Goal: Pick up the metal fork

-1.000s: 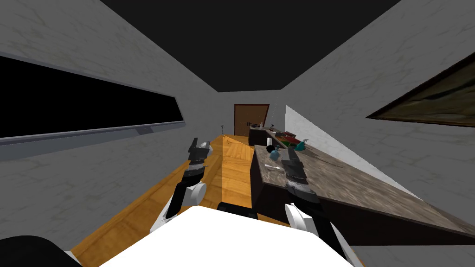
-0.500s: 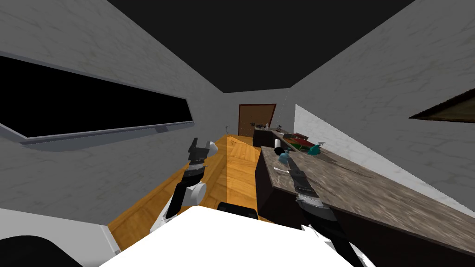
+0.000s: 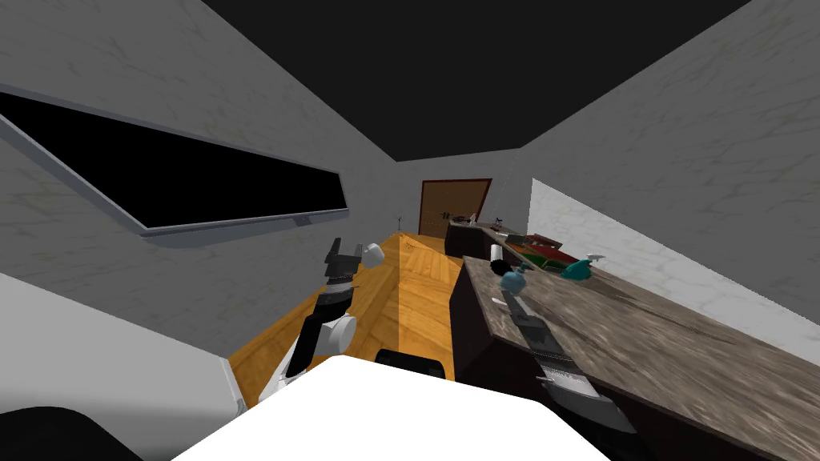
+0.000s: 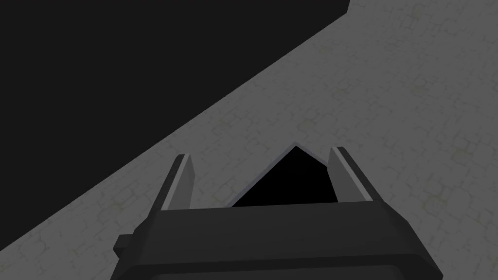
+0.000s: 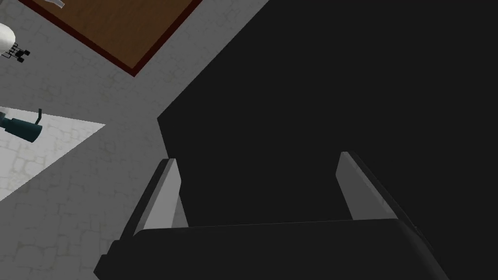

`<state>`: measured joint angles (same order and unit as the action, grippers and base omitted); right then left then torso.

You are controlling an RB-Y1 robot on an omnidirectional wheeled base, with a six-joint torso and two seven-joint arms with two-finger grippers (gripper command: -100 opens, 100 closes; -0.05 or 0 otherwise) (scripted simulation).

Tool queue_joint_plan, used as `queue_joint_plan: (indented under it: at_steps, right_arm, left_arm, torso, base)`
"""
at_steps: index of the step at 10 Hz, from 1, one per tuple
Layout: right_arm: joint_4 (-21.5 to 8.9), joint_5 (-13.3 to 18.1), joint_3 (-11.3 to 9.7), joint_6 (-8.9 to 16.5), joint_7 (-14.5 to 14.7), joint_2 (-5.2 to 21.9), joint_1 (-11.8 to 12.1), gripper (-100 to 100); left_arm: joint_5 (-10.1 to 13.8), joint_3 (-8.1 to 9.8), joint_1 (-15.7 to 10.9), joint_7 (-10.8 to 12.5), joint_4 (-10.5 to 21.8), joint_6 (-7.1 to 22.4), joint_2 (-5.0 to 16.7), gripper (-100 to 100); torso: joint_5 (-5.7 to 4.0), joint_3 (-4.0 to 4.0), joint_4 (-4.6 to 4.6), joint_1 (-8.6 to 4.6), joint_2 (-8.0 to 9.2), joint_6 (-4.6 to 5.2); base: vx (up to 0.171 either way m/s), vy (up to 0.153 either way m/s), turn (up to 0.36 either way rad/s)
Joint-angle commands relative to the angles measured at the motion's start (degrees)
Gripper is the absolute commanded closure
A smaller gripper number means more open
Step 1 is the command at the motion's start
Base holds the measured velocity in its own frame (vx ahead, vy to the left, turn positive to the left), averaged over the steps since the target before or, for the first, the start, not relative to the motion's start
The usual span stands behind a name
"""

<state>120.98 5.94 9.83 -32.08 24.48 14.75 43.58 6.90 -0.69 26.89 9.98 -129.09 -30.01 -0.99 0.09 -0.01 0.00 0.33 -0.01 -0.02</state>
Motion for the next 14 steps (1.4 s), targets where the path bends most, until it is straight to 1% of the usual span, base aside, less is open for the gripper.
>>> queue_joint_plan:
  at_steps: [1,3,4,5,6,7,8,9,10,11,12,13,14]
  right_arm:
    - [-0.8,0.3,0.6,-0.4,1.5,0.4,1.6,-100]
    - [-3.6,1.4,3.1,-1.1,5.2,2.4,5.9,-100]
    - [-3.6,1.4,3.1,-1.1,5.5,2.4,6.2,-100]
    - [-5.1,1.9,4.3,-1.5,7.6,3.6,8.6,-100]
    - [-5.1,1.9,4.3,-1.5,7.6,3.6,8.6,-100]
    - [-6.7,2.6,5.5,-1.8,9.6,4.7,10.9,-100]
    - [-8.2,3.3,6.7,-2.2,11.0,6.0,12.5,-100]
    - [-8.2,3.3,6.7,-2.2,11.6,6.0,13.5,-100]
    - [-9.9,4.0,7.8,-2.5,13.5,7.3,15.3,-100]
    - [-9.9,4.0,7.8,-2.5,13.5,7.3,16.0,-100]
    - [-11.5,4.8,8.8,-2.8,15.4,8.6,18.2,-100]
    - [-11.5,4.8,8.8,-2.8,15.4,8.6,18.5,-100]
    - [-13.2,5.7,9.7,-3.0,17.3,10.1,20.7,-100]
  left_arm:
    - [0.0,0.00,0.0,0.0,0.0,0.0,0.0,0]
    - [0.0,0.00,0.0,0.0,0.0,0.0,0.0,0]
    - [0.0,0.00,0.0,0.0,0.0,0.0,0.0,0]
    - [0.0,0.01,0.0,0.0,0.0,0.0,0.0,0]
    - [0.0,0.00,0.0,0.0,0.0,0.0,0.0,0]
    - [0.0,0.01,0.0,0.0,0.0,0.0,0.0,0]
    - [0.0,0.01,0.0,0.0,0.0,0.0,0.0,0]
    - [0.0,0.00,0.0,0.0,0.0,0.0,0.0,0]
    - [0.0,0.01,0.0,0.0,0.0,0.0,0.0,0]
    - [0.0,0.01,0.0,0.0,0.0,0.0,0.0,0]
    - [0.0,0.01,0.0,0.0,0.0,0.0,0.0,0]
    - [0.0,0.01,0.0,0.0,0.0,0.0,0.0,0]
    - [0.0,0.02,0.0,0.0,0.0,0.0,0.0,0]
  torso:
    - [0.00,0.00,0.00,0.00,0.00,0.00]
    - [-0.01,0.00,0.00,-0.03,0.01,0.01]
    - [0.00,-0.01,0.00,0.03,-0.01,0.00]
    - [-0.01,-0.01,0.00,-0.06,-0.01,0.04]
    - [-0.02,-0.03,-0.01,-0.08,-0.05,0.00]
    - [-0.03,-0.02,-0.01,-0.15,-0.03,0.03]
    - [-0.03,-0.01,0.00,-0.15,-0.01,0.01]
    - [-0.02,-0.03,-0.01,-0.09,-0.06,0.00]
    - [-0.02,-0.03,-0.01,-0.12,-0.05,0.03]
    - [-0.03,-0.04,-0.01,-0.12,-0.07,0.01]
    - [-0.04,-0.04,-0.01,-0.20,-0.06,0.03]
    - [-0.05,-0.04,-0.01,-0.21,-0.07,0.01]
    - [-0.05,-0.03,-0.01,-0.24,-0.04,0.03]
  base:
    - [0.025,0.070,0.068]
    - [0.025,0.097,0.211]
    - [0.031,0.071,0.052]
    - [0.043,0.074,0.141]
    - [0.035,0.047,0.086]
    - [0.028,0.054,0.167]
    - [0.049,0.076,0.272]
    - [0.045,0.058,0.081]
    - [0.051,0.059,0.170]
    - [0.046,0.033,0.079]
    - [0.052,0.036,0.145]
    - [0.038,0.025,0.094]
    - [0.049,0.028,0.180]
